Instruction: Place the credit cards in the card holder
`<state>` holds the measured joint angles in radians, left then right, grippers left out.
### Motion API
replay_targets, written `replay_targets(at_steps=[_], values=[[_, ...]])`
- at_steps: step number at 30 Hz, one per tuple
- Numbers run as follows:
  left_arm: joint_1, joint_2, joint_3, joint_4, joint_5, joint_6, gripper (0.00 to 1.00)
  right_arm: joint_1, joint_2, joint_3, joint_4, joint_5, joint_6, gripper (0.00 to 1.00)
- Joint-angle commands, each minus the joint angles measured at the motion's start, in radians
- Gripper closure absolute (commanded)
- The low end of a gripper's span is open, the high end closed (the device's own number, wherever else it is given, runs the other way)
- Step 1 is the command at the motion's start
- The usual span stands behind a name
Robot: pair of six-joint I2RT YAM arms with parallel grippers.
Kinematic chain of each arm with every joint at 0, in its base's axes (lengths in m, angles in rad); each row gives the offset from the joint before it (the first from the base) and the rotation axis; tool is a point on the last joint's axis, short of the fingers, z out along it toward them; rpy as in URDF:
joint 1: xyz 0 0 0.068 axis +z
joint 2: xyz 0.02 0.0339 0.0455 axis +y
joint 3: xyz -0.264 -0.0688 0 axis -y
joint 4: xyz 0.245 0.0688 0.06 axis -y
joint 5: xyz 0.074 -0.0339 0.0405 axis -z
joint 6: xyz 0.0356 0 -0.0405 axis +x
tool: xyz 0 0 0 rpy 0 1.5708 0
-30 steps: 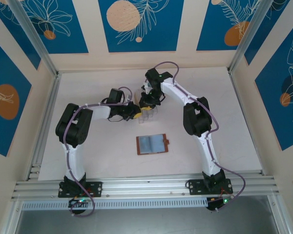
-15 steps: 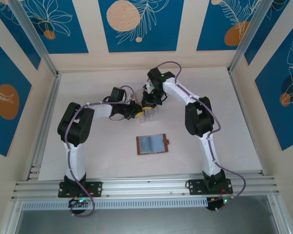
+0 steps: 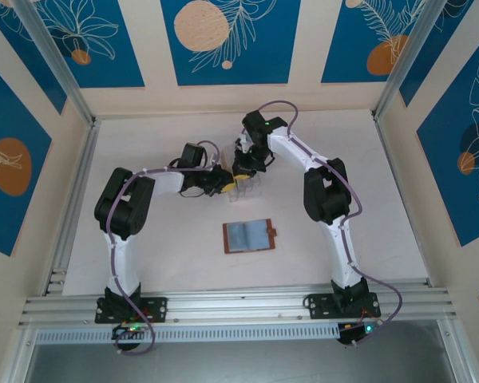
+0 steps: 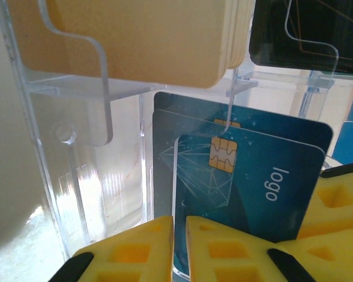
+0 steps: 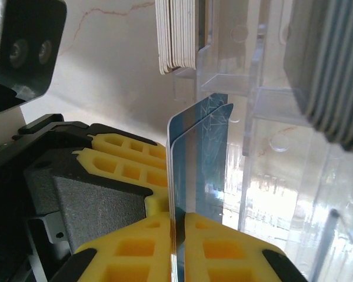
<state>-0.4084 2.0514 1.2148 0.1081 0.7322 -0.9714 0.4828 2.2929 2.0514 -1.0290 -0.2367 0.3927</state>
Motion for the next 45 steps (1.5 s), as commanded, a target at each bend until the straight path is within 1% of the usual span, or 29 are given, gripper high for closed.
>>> replay_targets(at_steps=[1,3,10,22,33,45], values=[[-0.003,0.014,0.007,0.033,0.014,-0.007,0.86,0.0,-0.059,-0.016,-0.031,-0.05,0.011,0.89],[-0.004,0.021,0.017,0.009,0.004,0.01,0.86,-0.001,-0.072,-0.016,-0.036,-0.039,0.011,0.89],[-0.004,0.014,0.028,-0.017,0.002,0.032,0.87,-0.008,-0.087,-0.018,-0.052,-0.004,0.013,1.0],[-0.026,-0.014,0.101,-0.104,-0.02,0.066,0.87,-0.024,-0.136,-0.055,-0.063,0.068,0.017,1.0],[-0.065,0.02,0.166,-0.134,-0.028,0.068,0.87,-0.042,-0.133,-0.086,-0.065,0.063,0.01,1.0],[-0.088,0.044,0.165,-0.109,-0.033,0.054,0.86,-0.047,-0.121,-0.086,-0.069,0.062,0.0,1.0]])
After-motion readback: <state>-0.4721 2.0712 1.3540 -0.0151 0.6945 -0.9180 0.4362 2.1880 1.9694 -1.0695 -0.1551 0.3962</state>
